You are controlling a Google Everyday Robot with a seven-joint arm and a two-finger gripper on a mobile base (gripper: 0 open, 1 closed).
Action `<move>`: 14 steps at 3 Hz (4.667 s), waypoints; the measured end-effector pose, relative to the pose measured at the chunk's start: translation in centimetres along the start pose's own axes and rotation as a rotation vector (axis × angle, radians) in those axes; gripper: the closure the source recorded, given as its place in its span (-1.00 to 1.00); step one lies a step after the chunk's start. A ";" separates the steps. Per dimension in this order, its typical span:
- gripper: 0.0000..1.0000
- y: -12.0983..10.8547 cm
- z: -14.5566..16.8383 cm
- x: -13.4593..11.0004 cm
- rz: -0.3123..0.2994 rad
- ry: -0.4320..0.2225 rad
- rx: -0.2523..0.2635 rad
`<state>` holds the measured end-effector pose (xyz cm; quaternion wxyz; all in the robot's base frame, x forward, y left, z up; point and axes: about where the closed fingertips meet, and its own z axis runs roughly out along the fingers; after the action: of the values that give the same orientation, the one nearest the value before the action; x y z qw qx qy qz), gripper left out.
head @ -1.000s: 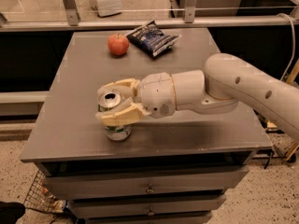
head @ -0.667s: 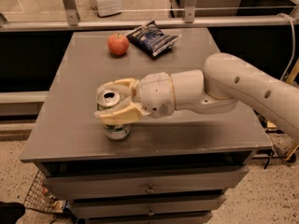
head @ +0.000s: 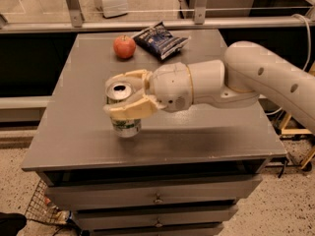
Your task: Move 7up can near blue chip bag
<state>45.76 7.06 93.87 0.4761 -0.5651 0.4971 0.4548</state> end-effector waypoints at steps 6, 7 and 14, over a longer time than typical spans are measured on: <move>1.00 -13.1 -19.2 -12.3 -0.008 0.035 0.385; 1.00 -15.0 -19.3 -12.1 -0.023 0.021 0.424; 1.00 -28.1 -22.2 1.5 0.071 -0.050 0.619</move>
Offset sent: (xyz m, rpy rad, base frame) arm 0.0765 -0.1081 0.1819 -0.0094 -0.0892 -0.1469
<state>74.77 -13.67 97.80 0.6213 -0.3642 0.6197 0.3120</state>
